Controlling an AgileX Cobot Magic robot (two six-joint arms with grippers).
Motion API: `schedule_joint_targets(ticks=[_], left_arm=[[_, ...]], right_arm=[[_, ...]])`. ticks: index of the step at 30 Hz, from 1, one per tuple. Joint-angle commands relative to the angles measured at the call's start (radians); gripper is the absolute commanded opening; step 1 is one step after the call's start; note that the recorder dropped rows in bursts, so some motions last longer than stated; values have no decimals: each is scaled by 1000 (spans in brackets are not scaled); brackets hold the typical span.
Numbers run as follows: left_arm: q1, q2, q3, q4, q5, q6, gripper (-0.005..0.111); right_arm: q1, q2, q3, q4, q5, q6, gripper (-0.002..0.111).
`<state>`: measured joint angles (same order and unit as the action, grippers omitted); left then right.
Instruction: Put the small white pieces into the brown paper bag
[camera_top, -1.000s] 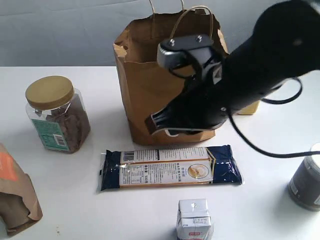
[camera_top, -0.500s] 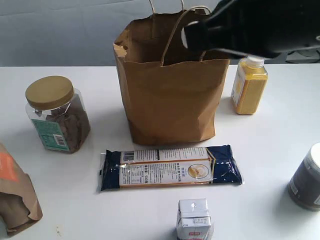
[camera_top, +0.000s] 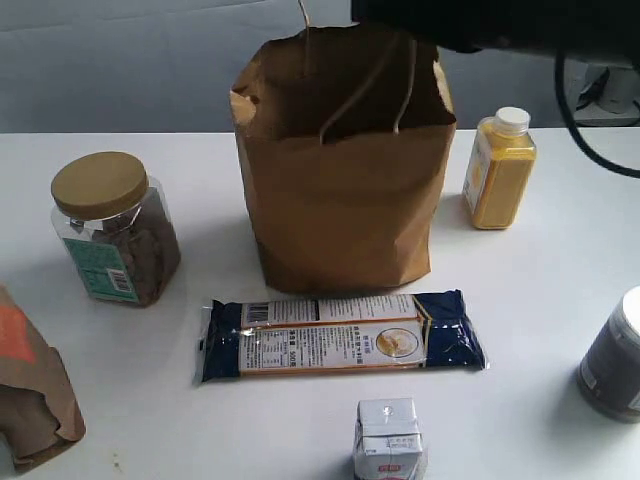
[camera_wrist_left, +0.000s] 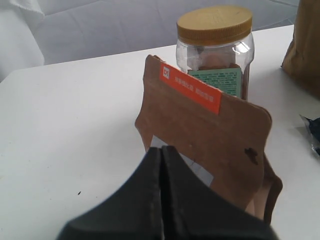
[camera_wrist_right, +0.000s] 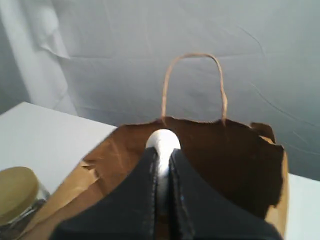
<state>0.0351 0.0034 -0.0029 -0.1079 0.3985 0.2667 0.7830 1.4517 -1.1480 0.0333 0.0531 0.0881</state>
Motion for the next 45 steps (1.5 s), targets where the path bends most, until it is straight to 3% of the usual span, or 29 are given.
schedule_joint_targets(ticks=[1,4,11,14,24,27,31,38,45], left_arm=[[-8,-3,3,-9,-6,-2,0],[-8,-3,3,-9,-6,-2,0],[-8,-3,3,-9,-6,-2,0],[-8,-3,3,-9,-6,-2,0],[-8,-3,3,-9,-6,-2,0],[-8,-3,3,-9,-6,-2,0],[-8,-3,3,-9,-6,-2,0],[-8,-3,3,-9,-6,-2,0],[-8,-3,3,-9,-6,-2,0]], right_arm=[[-37,75,-6,4,-25,5,0],[-37,92,-6,4,-25,2,3],[-37,92,-6,4,-40,-2,38],[-37,92,-6,4,-40,-2,42],[-37,56,-6,4,-87,-2,39],[-43,-2,-6,4,-108,-2,26],[-77,-74,-6,4,-65,-4,0],[-144,-156,9,-33,69,-13,0],[-144,-297,158,-82,63,-10,0]])
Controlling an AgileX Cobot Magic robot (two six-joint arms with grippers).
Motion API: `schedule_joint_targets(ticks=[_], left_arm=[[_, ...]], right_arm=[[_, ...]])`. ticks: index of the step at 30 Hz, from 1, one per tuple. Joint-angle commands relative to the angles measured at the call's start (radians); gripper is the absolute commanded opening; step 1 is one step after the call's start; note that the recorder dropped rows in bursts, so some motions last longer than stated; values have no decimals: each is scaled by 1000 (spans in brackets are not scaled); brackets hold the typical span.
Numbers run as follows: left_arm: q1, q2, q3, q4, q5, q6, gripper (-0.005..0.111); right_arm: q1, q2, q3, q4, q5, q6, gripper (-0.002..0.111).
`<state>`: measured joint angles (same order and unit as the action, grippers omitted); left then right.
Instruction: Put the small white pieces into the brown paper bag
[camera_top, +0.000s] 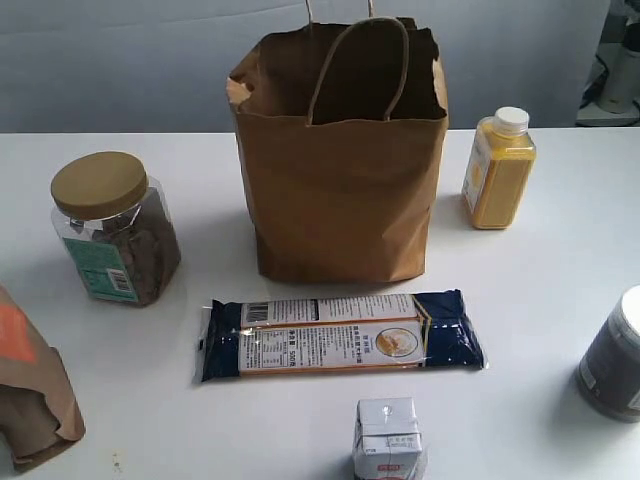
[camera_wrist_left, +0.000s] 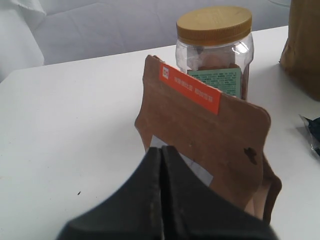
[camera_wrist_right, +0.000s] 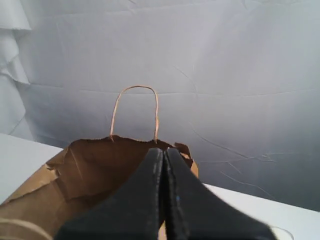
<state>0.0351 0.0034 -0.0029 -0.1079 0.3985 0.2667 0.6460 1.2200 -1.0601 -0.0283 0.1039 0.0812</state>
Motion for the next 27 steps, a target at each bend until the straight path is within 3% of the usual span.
schedule_joint_targets(ticks=[1,10,17,27], left_arm=[[-8,-3,3,-9,-6,-2,0],[-8,-3,3,-9,-6,-2,0],[-8,-3,3,-9,-6,-2,0],[-8,-3,3,-9,-6,-2,0]], right_arm=[[-7,-86,94,-17,15,0,0],[-7,-326,375,-11,32,50,0],[-17,-517,657,17,-136,56,0],[-234,-773,894,35,-202,152,0]])
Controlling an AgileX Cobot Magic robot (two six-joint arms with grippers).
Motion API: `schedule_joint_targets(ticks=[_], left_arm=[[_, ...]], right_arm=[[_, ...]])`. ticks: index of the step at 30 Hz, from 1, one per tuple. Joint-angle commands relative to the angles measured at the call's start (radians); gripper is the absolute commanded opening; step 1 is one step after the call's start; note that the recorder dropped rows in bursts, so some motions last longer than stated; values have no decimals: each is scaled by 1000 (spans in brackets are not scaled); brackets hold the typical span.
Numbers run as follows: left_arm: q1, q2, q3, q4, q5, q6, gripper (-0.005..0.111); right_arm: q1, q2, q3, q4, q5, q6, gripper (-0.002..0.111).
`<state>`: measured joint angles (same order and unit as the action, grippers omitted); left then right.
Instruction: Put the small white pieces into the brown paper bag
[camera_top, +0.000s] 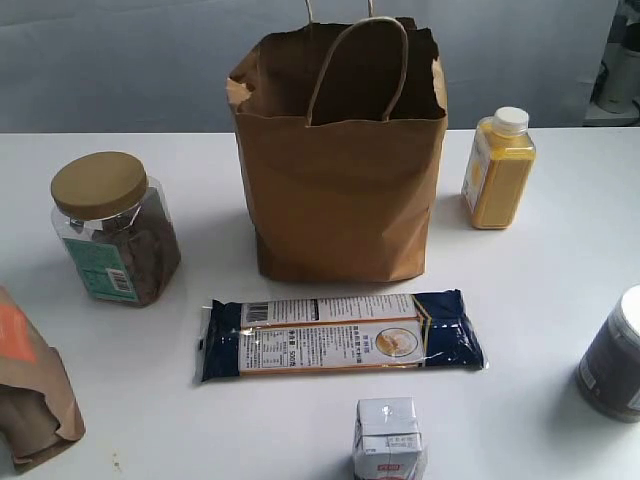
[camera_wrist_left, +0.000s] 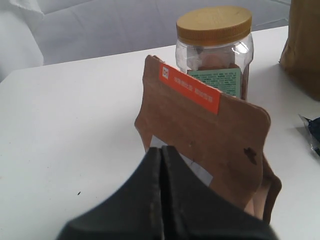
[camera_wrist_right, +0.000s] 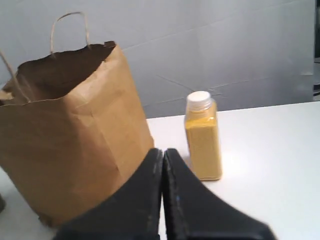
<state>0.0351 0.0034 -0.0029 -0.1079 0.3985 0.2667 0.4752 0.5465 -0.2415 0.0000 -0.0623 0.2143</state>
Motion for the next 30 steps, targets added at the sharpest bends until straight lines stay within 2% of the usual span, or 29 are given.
schedule_joint_targets(ticks=[1,8,11,16,30], left_arm=[[-8,-3,3,-9,-6,-2,0],[-8,-3,3,-9,-6,-2,0],[-8,-3,3,-9,-6,-2,0],[-8,-3,3,-9,-6,-2,0],[-8,-3,3,-9,-6,-2,0]], right_arm=[[-75,-133,93,7,-37,19,0],[-127,-355,241,27,-19,-7,0],[-127,-419,241,44,72,-21,0],[-127,-546,241,14,117,-119,0],[-129,-546,241,0,197,-159,0]])
